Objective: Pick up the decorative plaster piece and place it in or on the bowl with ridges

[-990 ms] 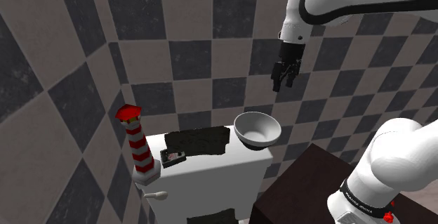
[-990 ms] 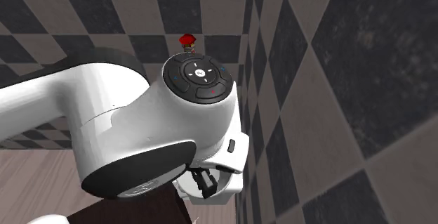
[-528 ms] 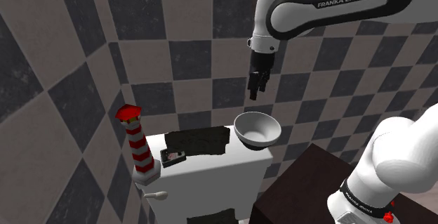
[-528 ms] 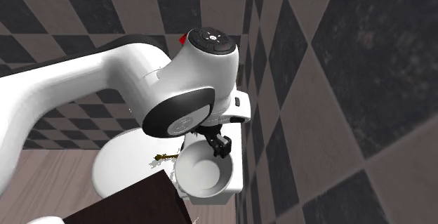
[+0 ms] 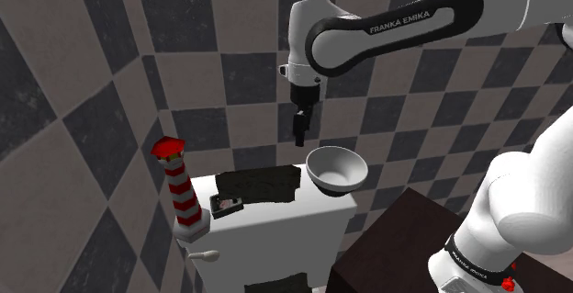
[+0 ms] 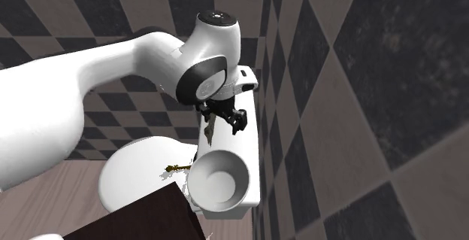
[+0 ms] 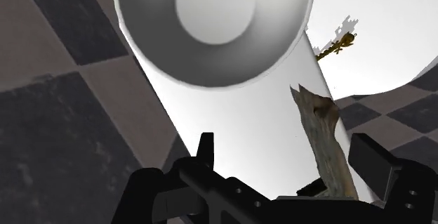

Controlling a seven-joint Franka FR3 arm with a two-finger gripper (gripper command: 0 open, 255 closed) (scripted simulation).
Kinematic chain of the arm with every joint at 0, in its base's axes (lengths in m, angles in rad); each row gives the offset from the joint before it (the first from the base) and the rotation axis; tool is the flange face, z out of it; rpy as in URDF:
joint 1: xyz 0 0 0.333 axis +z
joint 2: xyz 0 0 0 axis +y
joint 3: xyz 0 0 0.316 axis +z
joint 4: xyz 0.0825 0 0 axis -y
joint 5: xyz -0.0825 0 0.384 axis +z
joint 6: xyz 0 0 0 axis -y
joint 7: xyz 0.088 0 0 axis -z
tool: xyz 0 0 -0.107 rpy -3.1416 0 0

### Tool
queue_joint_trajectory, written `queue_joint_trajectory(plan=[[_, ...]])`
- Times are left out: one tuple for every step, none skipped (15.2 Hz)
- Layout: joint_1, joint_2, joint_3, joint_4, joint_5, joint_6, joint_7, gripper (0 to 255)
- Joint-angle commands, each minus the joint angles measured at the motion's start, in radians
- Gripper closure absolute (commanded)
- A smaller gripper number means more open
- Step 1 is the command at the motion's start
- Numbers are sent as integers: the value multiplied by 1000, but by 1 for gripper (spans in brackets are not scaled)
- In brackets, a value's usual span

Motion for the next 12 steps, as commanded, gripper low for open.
queue_joint_trajectory(plan=[[22,51,25,27,-21,29,-25,0],[33,77,37,43,-33,40,-36,0],[44,102,50,59,-46,51,-46,0],[55,127,62,75,-59,61,-56,0],[66,151,74,90,-73,71,-65,0],[77,175,85,106,-88,81,-74,0],[89,199,97,121,-103,90,-83,0],[100,222,108,135,-119,99,-91,0],[112,245,119,150,-136,108,-99,0],[114,248,120,151,-137,109,-100,0],[114,252,120,143,-139,122,-99,0],[114,256,119,134,-141,134,-98,0]])
